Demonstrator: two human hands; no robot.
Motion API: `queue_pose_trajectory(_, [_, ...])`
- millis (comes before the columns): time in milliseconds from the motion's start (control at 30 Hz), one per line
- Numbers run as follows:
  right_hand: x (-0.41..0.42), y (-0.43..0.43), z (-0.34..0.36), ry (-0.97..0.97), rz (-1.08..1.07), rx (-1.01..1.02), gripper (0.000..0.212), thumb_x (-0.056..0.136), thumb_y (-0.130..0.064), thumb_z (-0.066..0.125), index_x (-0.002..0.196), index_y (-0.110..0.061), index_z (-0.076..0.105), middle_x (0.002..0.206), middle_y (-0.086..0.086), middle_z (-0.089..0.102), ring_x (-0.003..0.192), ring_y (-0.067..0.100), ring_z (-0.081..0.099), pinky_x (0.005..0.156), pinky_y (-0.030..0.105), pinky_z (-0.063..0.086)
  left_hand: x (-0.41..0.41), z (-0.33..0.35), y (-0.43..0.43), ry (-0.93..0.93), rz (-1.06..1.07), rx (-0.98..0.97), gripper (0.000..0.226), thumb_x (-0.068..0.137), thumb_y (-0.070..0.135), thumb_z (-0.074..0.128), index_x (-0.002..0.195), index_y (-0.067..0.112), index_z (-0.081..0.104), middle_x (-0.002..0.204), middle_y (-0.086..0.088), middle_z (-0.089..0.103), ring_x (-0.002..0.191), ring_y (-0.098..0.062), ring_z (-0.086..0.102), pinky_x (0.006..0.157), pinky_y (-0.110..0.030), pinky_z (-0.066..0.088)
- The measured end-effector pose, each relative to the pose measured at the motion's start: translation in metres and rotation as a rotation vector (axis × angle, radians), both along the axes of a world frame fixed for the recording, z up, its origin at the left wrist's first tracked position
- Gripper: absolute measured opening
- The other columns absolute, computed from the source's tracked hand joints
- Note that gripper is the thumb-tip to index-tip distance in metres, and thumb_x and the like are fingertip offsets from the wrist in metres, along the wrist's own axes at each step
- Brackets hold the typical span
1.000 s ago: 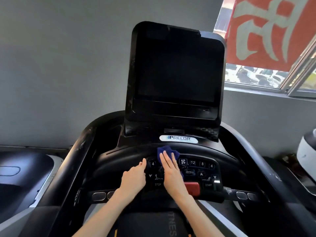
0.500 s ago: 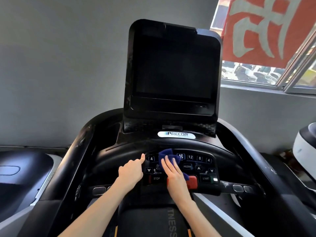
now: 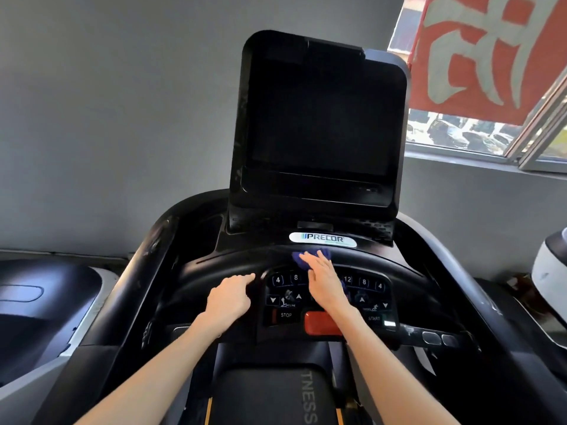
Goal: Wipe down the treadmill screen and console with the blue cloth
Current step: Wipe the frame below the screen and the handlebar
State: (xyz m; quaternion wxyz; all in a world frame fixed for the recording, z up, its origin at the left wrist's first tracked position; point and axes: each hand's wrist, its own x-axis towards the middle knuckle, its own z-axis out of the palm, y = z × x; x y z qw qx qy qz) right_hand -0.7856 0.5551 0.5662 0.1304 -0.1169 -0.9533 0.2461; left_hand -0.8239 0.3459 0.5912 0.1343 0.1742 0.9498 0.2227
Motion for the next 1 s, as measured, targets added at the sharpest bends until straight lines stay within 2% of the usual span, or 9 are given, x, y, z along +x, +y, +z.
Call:
queue_pose_trajectory(133, [-0.015,-0.044,-0.006,0.028,0.154,0.092,0.039,0.095,-0.033,0.039,0.128,-0.020,0.054,0.137,-0.002,0.050,0.138,0.019,0.028,0.117,0.040,0.010,0.005,-0.010,-0.015,0.056,0.175,0.176,0.059,0.080,-0.001,0.042,0.130,0.028,0.054,0.131,0.001,0.058,0.120,-0.023,0.053,0.100,-0.038,0.041])
queue_pose_trajectory(200, [-0.007,-0.063,-0.019,0.036,0.382,0.170,0.039,0.094,-0.031,0.036,0.126,-0.022,0.057,0.135,-0.006,0.052,0.138,0.016,0.029,0.118,0.039,0.010,0.004,-0.009,-0.023,0.075,0.212,0.242,0.054,0.080,-0.001,0.043,0.123,0.027,0.059,0.125,0.004,0.063,0.119,-0.020,0.055,0.099,-0.036,0.043])
queue_pose_trajectory(300, [0.020,-0.069,-0.048,0.058,0.670,0.418,0.035,0.092,-0.028,0.040,0.120,-0.030,0.061,0.129,-0.014,0.057,0.135,0.012,0.035,0.115,0.038,0.023,0.001,-0.009,-0.034,0.094,0.240,0.339,0.055,0.080,-0.003,0.043,0.125,0.026,0.057,0.121,0.004,0.065,0.117,-0.017,0.057,0.099,-0.036,0.044])
queue_pose_trajectory(500, [0.039,-0.035,-0.061,0.100,0.891,0.738,0.053,0.092,-0.025,0.040,0.144,-0.029,0.031,0.147,-0.013,0.038,0.142,0.016,0.024,0.116,0.035,0.022,-0.001,-0.013,-0.052,0.081,0.294,0.401,0.056,0.082,-0.004,0.043,0.128,0.026,0.053,0.119,0.004,0.065,0.114,-0.018,0.058,0.100,-0.037,0.044])
queue_pose_trajectory(567, [0.021,-0.030,-0.051,0.099,0.860,0.733,0.050,0.094,-0.028,0.040,0.143,-0.029,0.034,0.146,-0.012,0.040,0.140,0.015,0.028,0.115,0.035,0.022,0.002,-0.014,-0.052,0.072,0.292,0.379,0.055,0.082,-0.003,0.043,0.128,0.026,0.052,0.120,0.003,0.064,0.114,-0.019,0.058,0.099,-0.037,0.044])
queue_pose_trajectory(733, [-0.005,-0.059,-0.032,0.112,0.369,0.419,0.056,0.084,-0.011,0.058,0.137,-0.020,0.043,0.143,-0.003,0.044,0.140,0.022,0.027,0.113,0.046,0.028,0.011,-0.014,-0.044,0.051,0.278,0.347,0.055,0.085,-0.002,0.043,0.131,0.026,0.050,0.125,0.005,0.061,0.114,-0.019,0.057,0.097,-0.037,0.045])
queue_pose_trajectory(833, [0.025,-0.061,-0.060,0.161,0.575,0.513,0.061,0.080,-0.006,0.053,0.138,-0.023,0.044,0.145,-0.005,0.041,0.142,0.022,0.021,0.116,0.043,0.019,0.013,-0.012,-0.039,0.043,0.256,0.331,0.054,0.084,-0.001,0.044,0.131,0.025,0.049,0.126,0.005,0.061,0.115,-0.020,0.056,0.098,-0.039,0.043])
queue_pose_trajectory(900, [0.056,-0.052,-0.077,0.112,0.736,0.617,0.067,0.081,-0.009,0.045,0.145,-0.023,0.032,0.152,-0.006,0.031,0.144,0.022,0.016,0.117,0.041,0.017,0.014,-0.012,-0.038,0.036,0.252,0.338,0.054,0.084,-0.001,0.044,0.131,0.024,0.049,0.126,0.004,0.061,0.116,-0.020,0.056,0.099,-0.040,0.043])
queue_pose_trajectory(1000, [0.068,-0.038,-0.078,0.084,0.812,0.688,0.076,0.083,-0.009,0.048,0.150,-0.022,0.016,0.157,-0.007,0.016,0.145,0.020,0.011,0.116,0.038,0.019,0.016,-0.011,-0.038,0.029,0.235,0.335,0.053,0.085,-0.001,0.044,0.132,0.023,0.049,0.128,0.003,0.059,0.116,-0.019,0.056,0.099,-0.039,0.044])
